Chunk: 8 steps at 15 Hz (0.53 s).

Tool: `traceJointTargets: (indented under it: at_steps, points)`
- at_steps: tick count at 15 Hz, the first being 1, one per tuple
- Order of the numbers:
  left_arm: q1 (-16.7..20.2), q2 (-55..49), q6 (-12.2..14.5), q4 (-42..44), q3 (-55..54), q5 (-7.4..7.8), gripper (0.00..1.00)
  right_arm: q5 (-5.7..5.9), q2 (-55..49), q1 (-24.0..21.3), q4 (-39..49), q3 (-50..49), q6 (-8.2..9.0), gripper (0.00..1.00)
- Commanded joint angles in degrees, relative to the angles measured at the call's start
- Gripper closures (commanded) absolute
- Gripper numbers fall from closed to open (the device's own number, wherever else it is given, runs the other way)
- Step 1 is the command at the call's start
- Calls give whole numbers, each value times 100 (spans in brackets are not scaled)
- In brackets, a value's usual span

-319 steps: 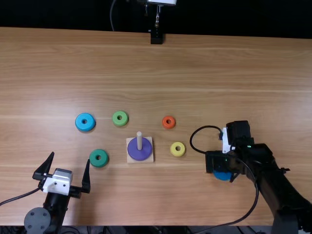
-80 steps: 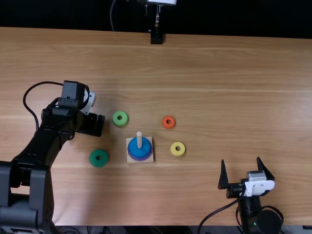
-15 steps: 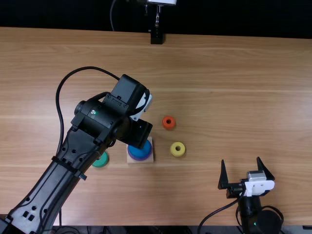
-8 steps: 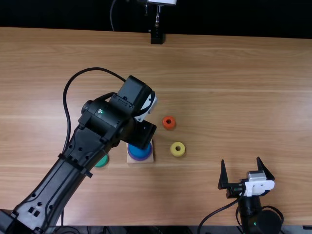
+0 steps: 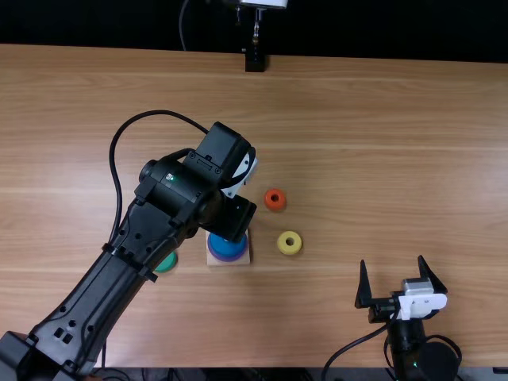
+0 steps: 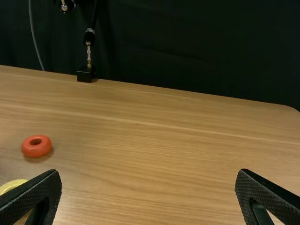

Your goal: Build the Hanoi tower: stack the rings onto the peg from bottom to top in this color order: purple, dark blue, light blue, dark green, light green, yellow, orange.

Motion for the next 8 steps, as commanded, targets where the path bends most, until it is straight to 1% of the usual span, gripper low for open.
traceJointTargets:
  at_steps: [1, 2, 3, 4, 8]
  points:
    - [-73, 80, -27, -8, 174, 38, 51, 41, -71, -57, 0, -86, -16, 0]
    - [-73, 80, -16, -50, 166, 38, 7, 41, -71, -48, 0, -86, -16, 0]
    - [-64, 71, -16, -60, 139, 38, 0, 41, -71, -57, 0, -86, -16, 0]
    - [-47, 71, -27, -60, 139, 70, 0, 41, -71, -57, 0, -86, -16, 0]
    - [50, 10, 15, 87, 192, 60, 0, 41, -71, -57, 0, -86, -16, 0]
